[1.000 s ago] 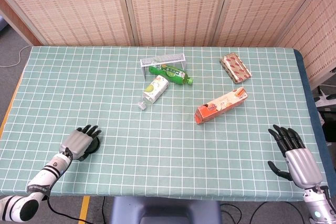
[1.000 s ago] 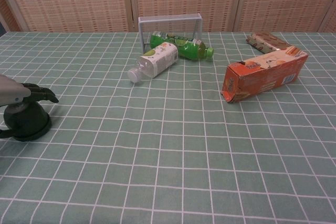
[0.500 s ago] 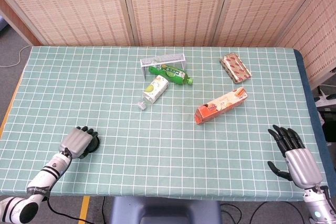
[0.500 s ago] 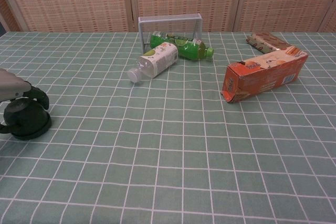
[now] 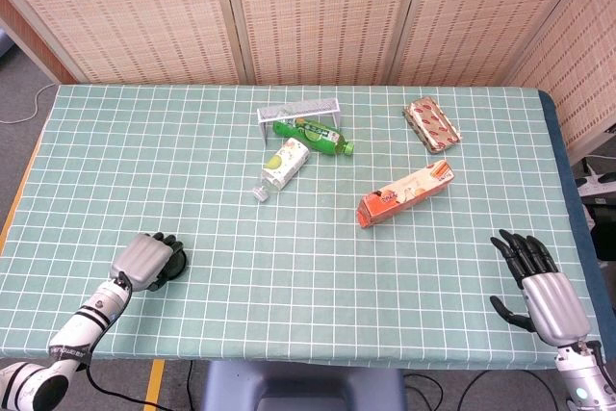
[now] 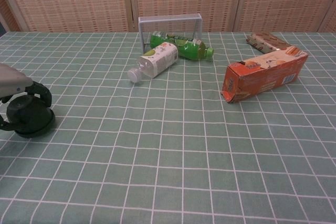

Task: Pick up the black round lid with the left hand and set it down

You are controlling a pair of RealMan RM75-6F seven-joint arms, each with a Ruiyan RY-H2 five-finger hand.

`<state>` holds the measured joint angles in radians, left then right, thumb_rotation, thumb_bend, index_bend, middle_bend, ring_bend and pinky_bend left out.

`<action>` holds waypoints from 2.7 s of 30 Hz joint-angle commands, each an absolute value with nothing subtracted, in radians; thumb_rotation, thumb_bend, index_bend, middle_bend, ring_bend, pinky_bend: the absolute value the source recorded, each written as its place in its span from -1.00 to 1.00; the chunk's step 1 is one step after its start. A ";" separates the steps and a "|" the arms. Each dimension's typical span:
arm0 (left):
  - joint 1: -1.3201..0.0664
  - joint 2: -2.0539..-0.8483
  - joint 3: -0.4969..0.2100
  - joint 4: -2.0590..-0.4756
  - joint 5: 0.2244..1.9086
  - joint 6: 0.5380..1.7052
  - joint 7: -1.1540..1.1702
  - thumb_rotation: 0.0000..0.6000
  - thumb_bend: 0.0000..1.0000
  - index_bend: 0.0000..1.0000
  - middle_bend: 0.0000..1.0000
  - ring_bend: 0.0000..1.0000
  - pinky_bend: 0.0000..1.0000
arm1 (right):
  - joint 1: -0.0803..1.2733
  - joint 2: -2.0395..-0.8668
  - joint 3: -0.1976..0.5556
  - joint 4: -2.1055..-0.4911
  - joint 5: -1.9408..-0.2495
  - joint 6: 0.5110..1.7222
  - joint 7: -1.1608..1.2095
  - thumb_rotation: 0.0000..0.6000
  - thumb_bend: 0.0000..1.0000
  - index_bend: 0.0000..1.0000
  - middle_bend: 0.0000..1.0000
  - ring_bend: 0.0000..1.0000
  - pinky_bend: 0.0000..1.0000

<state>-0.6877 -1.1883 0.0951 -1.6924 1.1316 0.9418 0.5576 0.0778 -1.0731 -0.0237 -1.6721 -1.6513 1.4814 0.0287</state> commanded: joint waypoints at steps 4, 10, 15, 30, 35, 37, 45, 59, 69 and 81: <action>-0.684 -1.183 0.091 -1.696 1.132 0.932 0.554 1.00 -0.27 -0.03 0.10 -0.02 0.16 | 0.077 -1.071 -0.024 -1.673 -1.653 1.484 0.032 1.00 -0.54 -1.00 -1.00 -1.00 -1.00; -0.673 -1.198 0.094 -1.678 1.145 0.939 0.566 1.00 -0.28 -0.17 0.00 -0.02 0.13 | 0.077 -1.070 -0.026 -1.673 -1.656 1.483 0.032 1.00 -0.54 -1.00 -1.00 -1.00 -1.00; -0.666 -1.197 0.088 -1.679 1.161 0.949 0.564 1.00 -0.28 -0.60 -0.33 -0.14 0.01 | 0.078 -1.071 -0.025 -1.673 -1.653 1.482 0.032 1.00 -0.54 -1.00 -1.00 -1.00 -1.00; -0.660 -1.197 0.079 -1.686 1.156 0.939 0.583 1.00 -0.28 -0.78 -0.67 -0.38 -0.08 | 0.077 -1.069 -0.024 -1.673 -1.654 1.485 0.035 1.00 -0.54 -1.00 -1.00 -1.00 -1.00; -0.652 -1.196 0.068 -1.687 1.205 0.962 0.546 1.00 -0.27 -0.31 -0.06 -0.09 -0.04 | 0.077 -1.070 -0.024 -1.672 -1.654 1.484 0.035 1.00 -0.54 -1.00 -1.00 -1.00 -1.00; -0.651 -1.191 0.066 -1.691 1.209 0.959 0.536 1.00 -0.27 -0.19 0.08 0.00 0.01 | 0.077 -1.070 -0.024 -1.672 -1.653 1.484 0.035 1.00 -0.54 -1.00 -1.00 -1.00 -1.00; -0.644 -1.178 0.055 -1.692 1.227 0.966 0.510 1.00 -0.27 -0.15 0.12 0.06 0.08 | 0.077 -1.070 -0.024 -1.672 -1.654 1.484 0.035 1.00 -0.54 -1.00 -1.00 -1.00 -1.00; -0.654 -1.200 -0.002 -1.545 1.129 0.910 0.438 1.00 -0.27 -0.16 0.10 0.06 0.05 | 0.077 -1.072 -0.023 -1.674 -1.648 1.479 0.017 1.00 -0.54 -1.00 -1.00 -1.00 -1.00; -0.664 -1.242 0.004 -1.448 1.016 0.854 0.502 1.00 -0.28 -0.67 -0.71 -0.62 -0.29 | 0.076 -1.071 -0.021 -1.674 -1.646 1.483 0.020 1.00 -0.54 -1.00 -1.00 -1.00 -1.00; -0.649 -1.232 0.006 -1.470 1.016 0.862 0.474 1.00 -0.28 -1.00 -1.00 -1.00 -0.55 | 0.077 -1.074 -0.025 -1.675 -1.651 1.478 0.013 1.00 -0.54 -1.00 -1.00 -1.00 -1.00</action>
